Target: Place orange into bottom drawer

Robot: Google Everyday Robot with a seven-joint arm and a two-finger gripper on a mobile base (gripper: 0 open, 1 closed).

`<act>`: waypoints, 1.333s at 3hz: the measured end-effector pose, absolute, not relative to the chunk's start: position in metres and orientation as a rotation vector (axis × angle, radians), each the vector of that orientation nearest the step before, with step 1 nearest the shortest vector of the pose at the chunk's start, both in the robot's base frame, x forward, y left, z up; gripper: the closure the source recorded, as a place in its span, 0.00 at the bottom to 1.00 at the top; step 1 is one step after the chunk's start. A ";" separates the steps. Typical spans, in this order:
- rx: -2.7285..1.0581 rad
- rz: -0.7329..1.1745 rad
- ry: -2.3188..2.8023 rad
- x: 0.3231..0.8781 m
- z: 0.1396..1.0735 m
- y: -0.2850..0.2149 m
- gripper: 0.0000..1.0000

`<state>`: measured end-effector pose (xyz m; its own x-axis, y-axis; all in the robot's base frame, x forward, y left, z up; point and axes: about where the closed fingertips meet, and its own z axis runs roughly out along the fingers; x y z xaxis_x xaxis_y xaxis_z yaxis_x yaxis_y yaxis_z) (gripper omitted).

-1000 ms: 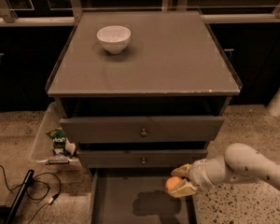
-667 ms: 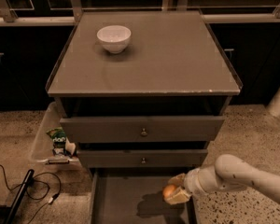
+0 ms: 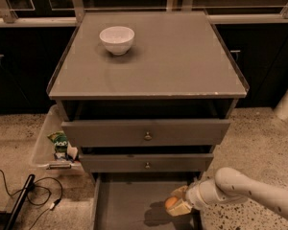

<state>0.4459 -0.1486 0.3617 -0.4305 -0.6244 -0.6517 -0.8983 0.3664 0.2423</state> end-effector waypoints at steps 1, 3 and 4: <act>-1.314 0.826 2.168 0.448 0.344 -0.143 1.00; -1.222 0.791 2.051 0.485 0.301 -0.128 1.00; -1.201 0.774 1.996 0.496 0.270 -0.111 1.00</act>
Offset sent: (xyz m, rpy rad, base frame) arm 0.0491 0.0111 -0.0669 0.1096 -0.1117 -0.0937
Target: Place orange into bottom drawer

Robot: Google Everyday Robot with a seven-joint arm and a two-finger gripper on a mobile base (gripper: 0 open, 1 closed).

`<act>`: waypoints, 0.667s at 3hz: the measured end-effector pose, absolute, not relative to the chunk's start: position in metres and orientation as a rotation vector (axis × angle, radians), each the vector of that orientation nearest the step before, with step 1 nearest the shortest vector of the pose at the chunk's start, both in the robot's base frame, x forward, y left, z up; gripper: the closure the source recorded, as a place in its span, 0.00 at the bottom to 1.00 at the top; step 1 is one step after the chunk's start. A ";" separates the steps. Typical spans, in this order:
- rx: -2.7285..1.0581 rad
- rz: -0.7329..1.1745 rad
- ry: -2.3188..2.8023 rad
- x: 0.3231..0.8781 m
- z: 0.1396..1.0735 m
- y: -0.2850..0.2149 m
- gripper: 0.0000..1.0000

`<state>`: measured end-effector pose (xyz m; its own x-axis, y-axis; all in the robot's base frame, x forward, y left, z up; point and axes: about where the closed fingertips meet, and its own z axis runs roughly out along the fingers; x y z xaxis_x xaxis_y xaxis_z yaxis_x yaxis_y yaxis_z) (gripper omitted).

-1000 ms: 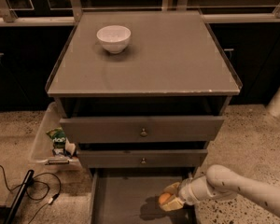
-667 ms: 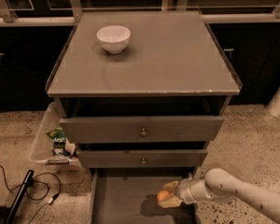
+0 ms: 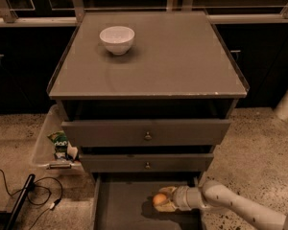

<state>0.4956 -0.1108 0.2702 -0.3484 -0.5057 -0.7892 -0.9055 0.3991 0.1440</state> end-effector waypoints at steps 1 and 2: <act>-1.185 0.764 1.976 0.502 0.232 -0.094 1.00; -1.168 0.738 1.983 0.510 0.199 -0.086 1.00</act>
Offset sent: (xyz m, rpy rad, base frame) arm 0.0260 0.0298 -0.1099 -0.0121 -0.0474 -0.0670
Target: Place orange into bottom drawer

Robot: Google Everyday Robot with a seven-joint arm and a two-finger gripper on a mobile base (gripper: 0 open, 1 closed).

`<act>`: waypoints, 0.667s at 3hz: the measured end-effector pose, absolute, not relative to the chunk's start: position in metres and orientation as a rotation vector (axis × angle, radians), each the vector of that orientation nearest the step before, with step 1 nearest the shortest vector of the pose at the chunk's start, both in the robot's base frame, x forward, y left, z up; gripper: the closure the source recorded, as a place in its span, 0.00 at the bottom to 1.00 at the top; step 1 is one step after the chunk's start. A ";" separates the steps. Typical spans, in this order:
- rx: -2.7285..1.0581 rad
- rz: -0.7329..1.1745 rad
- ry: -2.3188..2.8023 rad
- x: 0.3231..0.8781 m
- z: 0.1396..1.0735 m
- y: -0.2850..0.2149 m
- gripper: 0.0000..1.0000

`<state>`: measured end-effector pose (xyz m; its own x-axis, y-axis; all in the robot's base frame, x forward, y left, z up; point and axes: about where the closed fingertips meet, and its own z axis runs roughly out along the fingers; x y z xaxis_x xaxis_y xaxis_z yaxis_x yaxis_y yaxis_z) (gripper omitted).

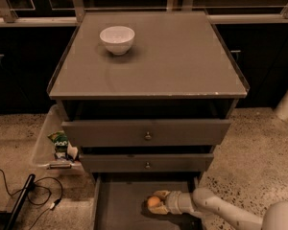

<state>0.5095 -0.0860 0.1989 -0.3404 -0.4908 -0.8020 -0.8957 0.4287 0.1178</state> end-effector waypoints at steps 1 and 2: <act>-1.163 0.712 2.001 0.516 0.174 -0.082 1.00; -1.156 0.695 2.030 0.520 0.154 -0.082 1.00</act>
Offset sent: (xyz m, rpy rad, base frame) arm 0.0165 -0.0025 -0.0689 -0.0691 0.0261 -0.0546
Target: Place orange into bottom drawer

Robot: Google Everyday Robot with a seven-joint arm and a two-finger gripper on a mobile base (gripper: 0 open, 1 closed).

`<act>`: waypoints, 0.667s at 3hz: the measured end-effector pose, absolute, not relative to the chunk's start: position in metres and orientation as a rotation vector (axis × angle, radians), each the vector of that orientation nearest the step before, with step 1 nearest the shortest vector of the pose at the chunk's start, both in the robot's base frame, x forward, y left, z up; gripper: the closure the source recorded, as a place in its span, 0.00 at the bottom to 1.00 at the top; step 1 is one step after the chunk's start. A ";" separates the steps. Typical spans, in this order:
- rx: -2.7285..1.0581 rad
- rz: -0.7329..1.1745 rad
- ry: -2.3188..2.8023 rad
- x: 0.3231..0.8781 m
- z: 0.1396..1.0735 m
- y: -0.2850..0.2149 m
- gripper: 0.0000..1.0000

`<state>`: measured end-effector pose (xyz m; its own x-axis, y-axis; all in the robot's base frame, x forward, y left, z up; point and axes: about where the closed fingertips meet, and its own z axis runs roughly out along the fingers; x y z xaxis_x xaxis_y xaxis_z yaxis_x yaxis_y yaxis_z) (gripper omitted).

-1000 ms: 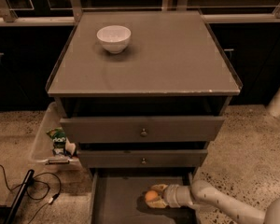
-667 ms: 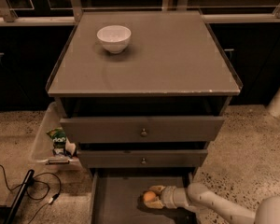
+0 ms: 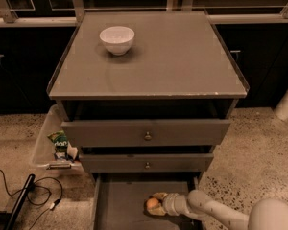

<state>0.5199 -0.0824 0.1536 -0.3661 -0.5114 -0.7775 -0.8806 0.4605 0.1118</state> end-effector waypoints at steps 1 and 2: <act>-1.156 0.695 2.031 0.520 0.153 -0.082 0.81; -1.156 0.695 2.031 0.520 0.153 -0.082 0.58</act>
Offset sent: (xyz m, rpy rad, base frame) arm 0.0002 0.0001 -0.0004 -0.0001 0.0001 -0.0002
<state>0.5200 -0.0823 0.1532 -0.3662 -0.5114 -0.7774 -0.8805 0.4606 0.1118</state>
